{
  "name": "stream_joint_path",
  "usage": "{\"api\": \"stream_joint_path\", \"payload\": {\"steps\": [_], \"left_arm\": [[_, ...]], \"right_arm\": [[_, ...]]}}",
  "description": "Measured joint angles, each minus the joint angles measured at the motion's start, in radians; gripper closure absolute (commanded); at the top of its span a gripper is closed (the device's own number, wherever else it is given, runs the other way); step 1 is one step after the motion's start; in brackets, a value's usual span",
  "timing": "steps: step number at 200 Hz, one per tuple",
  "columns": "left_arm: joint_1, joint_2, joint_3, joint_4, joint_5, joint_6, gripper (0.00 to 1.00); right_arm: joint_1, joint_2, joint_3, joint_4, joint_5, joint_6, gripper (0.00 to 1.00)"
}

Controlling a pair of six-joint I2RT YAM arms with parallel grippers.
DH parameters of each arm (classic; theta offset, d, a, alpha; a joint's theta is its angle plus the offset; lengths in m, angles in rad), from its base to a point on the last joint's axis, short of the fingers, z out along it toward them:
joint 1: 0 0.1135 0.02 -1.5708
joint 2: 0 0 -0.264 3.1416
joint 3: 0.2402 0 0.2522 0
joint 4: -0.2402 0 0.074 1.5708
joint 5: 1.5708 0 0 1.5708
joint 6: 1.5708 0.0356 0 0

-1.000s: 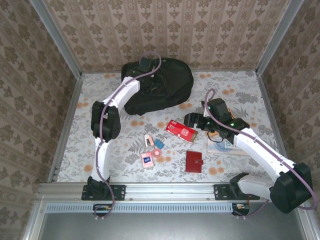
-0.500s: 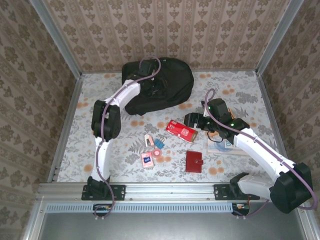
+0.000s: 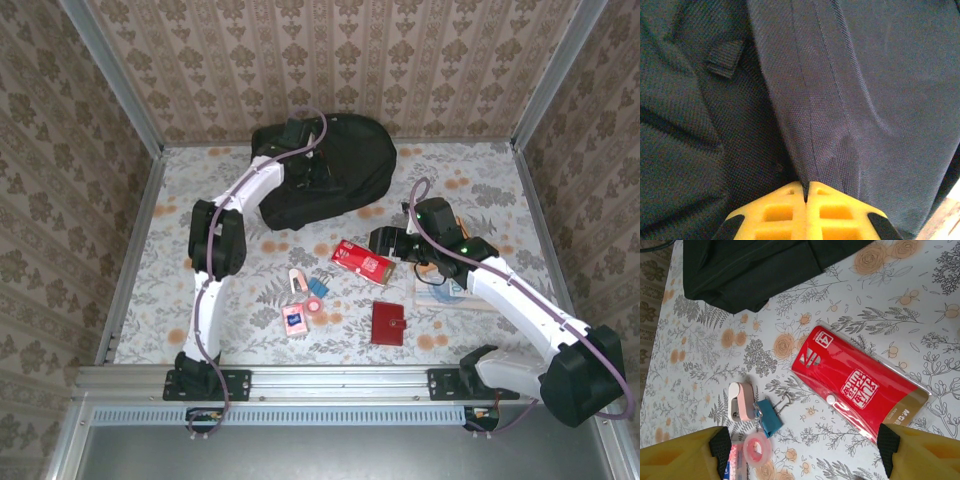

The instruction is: Pack books, pencil case, and school supplies into a backpack

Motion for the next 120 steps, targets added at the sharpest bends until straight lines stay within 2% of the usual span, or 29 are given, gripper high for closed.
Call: {"api": "stream_joint_path", "payload": {"steps": [61, 120], "left_arm": [[0.010, -0.013, -0.005, -0.042, 0.001, 0.090, 1.00], [0.120, -0.206, -0.206, -0.099, 0.010, 0.194, 1.00]], "right_arm": [[-0.005, -0.030, 0.000, -0.026, 0.103, 0.017, 0.18], [-0.007, -0.042, 0.000, -0.038, 0.143, 0.027, 0.19]]}}
